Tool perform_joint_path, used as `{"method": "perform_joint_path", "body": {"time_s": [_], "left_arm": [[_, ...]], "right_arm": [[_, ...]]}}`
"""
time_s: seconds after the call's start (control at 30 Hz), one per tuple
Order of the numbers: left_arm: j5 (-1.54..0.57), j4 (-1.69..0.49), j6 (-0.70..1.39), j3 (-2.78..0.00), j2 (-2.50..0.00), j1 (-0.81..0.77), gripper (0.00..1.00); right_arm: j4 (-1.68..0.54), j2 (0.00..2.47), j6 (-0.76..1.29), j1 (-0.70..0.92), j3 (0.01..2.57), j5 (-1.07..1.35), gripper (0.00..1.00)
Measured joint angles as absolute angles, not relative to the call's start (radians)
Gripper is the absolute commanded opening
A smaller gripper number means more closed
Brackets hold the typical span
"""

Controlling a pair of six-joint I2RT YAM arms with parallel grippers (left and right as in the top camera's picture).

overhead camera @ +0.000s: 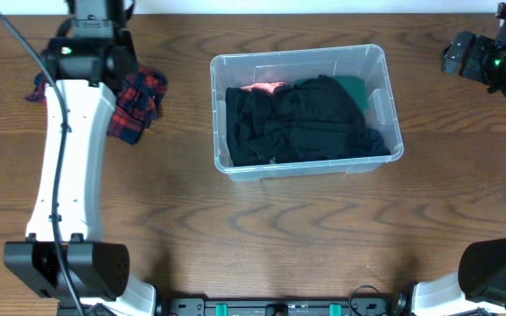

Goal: Pack container

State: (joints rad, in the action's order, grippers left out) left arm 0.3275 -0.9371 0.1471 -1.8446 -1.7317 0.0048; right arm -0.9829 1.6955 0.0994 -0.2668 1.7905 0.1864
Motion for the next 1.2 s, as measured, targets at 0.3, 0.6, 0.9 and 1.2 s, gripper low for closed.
{"method": "perform_joint_path", "body": {"time_s": [0.3, 0.6, 0.9, 1.2], "left_arm": [[-0.042, -0.935, 0.295, -1.838, -1.787, 0.261, 0.55], [-0.375, -0.853, 0.361, -1.796, -1.932, 0.429, 0.54], [-0.596, -0.670, 0.387, -1.702, -2.088, 0.577, 0.55], [-0.719, -0.397, 0.450, -1.511, -2.141, 0.665, 0.55]], "right_arm": [[-0.983, 1.695, 0.099, -0.267, 1.790, 0.186, 0.99], [-0.983, 1.695, 0.099, -0.267, 1.790, 0.186, 0.99], [-0.983, 1.695, 0.099, -0.267, 1.790, 0.186, 0.99], [-0.983, 1.695, 0.099, -0.267, 1.790, 0.186, 0.99]]}}
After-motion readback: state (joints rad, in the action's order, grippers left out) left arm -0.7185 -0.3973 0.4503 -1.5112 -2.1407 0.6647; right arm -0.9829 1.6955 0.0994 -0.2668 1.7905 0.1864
